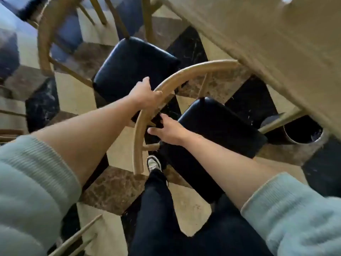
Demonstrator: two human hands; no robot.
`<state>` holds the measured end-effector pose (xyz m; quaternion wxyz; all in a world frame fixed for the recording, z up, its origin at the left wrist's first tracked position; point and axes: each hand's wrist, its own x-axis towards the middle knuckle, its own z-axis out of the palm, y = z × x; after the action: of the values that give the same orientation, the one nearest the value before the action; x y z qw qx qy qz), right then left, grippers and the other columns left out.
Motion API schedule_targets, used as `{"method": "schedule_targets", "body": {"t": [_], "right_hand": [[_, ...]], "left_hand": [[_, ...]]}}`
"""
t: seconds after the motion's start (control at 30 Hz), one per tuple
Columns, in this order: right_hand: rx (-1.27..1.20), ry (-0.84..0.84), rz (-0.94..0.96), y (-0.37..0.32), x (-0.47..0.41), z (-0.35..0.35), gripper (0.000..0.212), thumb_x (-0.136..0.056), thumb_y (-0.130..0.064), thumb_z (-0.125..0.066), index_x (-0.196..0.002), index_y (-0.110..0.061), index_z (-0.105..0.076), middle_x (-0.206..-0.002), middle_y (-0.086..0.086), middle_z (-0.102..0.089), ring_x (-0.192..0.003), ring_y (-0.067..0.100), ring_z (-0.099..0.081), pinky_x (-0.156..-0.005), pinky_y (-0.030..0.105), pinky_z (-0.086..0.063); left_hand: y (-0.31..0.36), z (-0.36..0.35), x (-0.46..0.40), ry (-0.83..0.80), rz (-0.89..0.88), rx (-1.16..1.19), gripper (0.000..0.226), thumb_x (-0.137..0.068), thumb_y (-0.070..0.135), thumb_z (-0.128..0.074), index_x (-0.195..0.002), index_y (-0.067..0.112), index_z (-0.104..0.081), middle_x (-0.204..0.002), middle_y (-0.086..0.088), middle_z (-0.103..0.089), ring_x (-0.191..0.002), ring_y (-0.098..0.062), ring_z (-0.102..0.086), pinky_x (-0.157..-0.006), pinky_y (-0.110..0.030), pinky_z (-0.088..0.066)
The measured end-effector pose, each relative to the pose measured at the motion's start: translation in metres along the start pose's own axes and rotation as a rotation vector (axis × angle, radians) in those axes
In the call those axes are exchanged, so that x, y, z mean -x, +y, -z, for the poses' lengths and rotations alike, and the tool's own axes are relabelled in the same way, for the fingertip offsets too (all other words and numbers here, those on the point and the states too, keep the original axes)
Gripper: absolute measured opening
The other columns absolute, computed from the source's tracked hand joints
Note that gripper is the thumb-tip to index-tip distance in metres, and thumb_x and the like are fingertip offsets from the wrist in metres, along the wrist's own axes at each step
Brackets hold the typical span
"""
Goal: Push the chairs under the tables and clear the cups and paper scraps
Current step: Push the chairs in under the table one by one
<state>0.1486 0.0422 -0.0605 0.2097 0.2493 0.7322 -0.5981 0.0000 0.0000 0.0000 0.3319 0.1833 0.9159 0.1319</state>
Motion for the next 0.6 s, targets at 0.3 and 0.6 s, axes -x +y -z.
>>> {"method": "schedule_targets", "body": {"t": [0.3,0.6], "right_hand": [[-0.808,0.397,-0.293,-0.031,-0.068,-0.106,0.077,-0.068,-0.048,-0.071,-0.137,-0.037,-0.040,-0.080,-0.006,-0.070,-0.074,0.021,-0.075,-0.092,0.055,-0.057],[-0.757,0.395,-0.268,-0.047,-0.067,-0.110,0.073,-0.067,-0.031,-0.068,-0.135,-0.040,-0.044,-0.085,0.003,-0.060,-0.052,0.012,-0.059,-0.055,0.031,-0.058]], "left_hand": [[0.024,-0.010,-0.086,-0.382,-0.304,0.170,0.050,-0.090,0.026,-0.072,-0.137,0.027,-0.055,-0.104,0.004,-0.066,-0.091,-0.013,-0.068,-0.070,-0.028,-0.055],[-0.009,0.016,-0.096,-0.387,-0.246,0.263,0.066,-0.084,0.016,-0.075,-0.144,0.030,-0.049,-0.107,0.002,-0.063,-0.098,-0.020,-0.067,-0.088,-0.044,-0.059]]}}
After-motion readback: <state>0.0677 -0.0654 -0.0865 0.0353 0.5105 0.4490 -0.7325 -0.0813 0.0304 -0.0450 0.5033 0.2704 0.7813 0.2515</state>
